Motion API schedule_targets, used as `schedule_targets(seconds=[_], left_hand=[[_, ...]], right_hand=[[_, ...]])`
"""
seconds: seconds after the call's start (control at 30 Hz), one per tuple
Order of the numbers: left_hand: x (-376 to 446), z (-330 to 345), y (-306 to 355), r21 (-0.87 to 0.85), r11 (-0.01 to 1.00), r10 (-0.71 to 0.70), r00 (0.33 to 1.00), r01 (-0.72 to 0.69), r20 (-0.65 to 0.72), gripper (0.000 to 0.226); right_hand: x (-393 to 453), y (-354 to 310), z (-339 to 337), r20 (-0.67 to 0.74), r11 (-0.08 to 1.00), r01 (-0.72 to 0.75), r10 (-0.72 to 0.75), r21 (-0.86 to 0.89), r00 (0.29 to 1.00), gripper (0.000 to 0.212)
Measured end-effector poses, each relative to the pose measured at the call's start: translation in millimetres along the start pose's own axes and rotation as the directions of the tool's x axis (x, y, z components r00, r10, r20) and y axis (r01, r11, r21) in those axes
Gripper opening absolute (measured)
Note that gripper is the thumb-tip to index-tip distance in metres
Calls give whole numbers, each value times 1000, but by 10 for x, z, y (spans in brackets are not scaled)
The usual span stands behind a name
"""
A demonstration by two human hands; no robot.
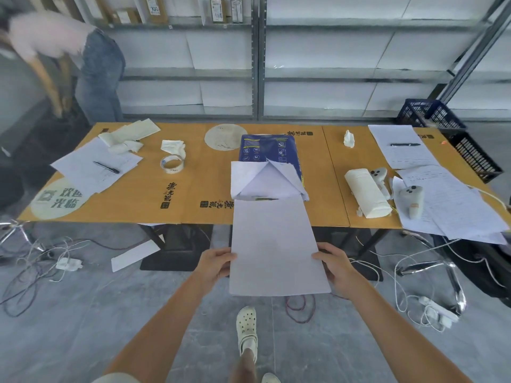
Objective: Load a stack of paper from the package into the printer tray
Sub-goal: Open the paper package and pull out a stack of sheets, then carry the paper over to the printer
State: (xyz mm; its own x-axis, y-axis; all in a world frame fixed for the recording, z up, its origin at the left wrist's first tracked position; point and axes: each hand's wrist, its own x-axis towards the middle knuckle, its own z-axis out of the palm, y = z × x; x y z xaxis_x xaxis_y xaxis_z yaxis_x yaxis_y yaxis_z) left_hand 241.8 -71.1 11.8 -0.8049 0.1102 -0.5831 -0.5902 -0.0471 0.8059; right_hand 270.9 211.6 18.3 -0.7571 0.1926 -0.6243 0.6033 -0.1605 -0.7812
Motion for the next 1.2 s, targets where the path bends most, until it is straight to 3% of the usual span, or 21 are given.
schedule_targets(seconds=[0.23, 0.5, 0.73, 1.03, 1.2], left_hand=[[-496, -360, 155, -43, 993, 111, 992, -114, -67, 15], [-1027, -1282, 375, -92, 951, 261, 924, -297, -281, 18], [-1540, -2492, 173, -129, 904, 287, 801, -408, -526, 19], [-2351, -4249, -169, -173, 857, 207, 633, -485, -746, 19], [-2891, -4972, -470, -172, 835, 142, 506, -523, -851, 20]], right_hand=[[-325, -245, 341, 108, 994, 107, -104, -20, 989, 28], [-458, -632, 1518, 313, 968, 238, -203, -78, 928, 29], [-594, -590, 3025, 561, 917, 340, -172, -210, 810, 23], [-1117, -259, 5253, 763, 861, 416, -52, -294, 645, 21], [-1507, 94, 6298, 844, 834, 447, 41, -324, 535, 27]])
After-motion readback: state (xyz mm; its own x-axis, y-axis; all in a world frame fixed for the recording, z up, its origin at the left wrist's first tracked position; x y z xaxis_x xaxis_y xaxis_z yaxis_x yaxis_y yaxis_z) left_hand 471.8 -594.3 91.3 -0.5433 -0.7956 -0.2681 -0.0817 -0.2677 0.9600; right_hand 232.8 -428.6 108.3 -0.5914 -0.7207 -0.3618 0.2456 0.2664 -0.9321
